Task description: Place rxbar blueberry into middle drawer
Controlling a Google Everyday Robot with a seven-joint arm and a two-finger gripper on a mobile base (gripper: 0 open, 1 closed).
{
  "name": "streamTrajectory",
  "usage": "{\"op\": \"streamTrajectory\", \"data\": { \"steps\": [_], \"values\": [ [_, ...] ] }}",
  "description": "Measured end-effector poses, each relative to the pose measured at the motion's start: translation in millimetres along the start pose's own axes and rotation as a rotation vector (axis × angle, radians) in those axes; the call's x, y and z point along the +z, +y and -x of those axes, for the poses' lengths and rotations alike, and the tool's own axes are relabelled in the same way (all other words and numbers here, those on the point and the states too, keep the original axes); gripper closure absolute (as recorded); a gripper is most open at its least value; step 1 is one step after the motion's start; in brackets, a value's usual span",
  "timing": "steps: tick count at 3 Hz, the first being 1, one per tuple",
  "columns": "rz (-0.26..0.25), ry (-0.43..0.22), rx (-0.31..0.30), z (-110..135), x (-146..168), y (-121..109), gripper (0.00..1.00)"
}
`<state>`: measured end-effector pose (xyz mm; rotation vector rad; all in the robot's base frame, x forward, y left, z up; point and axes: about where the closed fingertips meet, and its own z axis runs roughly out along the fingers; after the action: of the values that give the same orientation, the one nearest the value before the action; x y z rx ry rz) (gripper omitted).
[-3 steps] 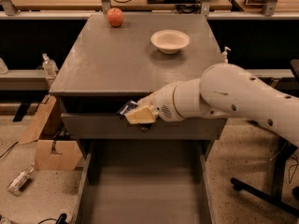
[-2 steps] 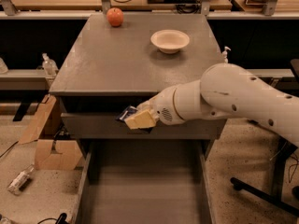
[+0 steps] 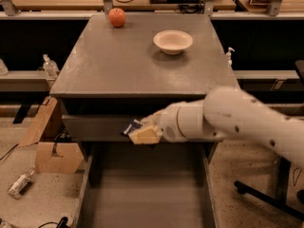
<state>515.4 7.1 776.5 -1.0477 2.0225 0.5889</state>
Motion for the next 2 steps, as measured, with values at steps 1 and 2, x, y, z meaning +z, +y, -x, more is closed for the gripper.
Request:
{"op": "streamTrajectory", "data": {
  "steps": [1, 2],
  "values": [
    [-0.008, -0.019, 0.0, -82.4, 36.3, 6.4, 1.0],
    [-0.006, -0.063, 0.011, -143.5, 62.2, -0.3, 1.0]
  ]
}}
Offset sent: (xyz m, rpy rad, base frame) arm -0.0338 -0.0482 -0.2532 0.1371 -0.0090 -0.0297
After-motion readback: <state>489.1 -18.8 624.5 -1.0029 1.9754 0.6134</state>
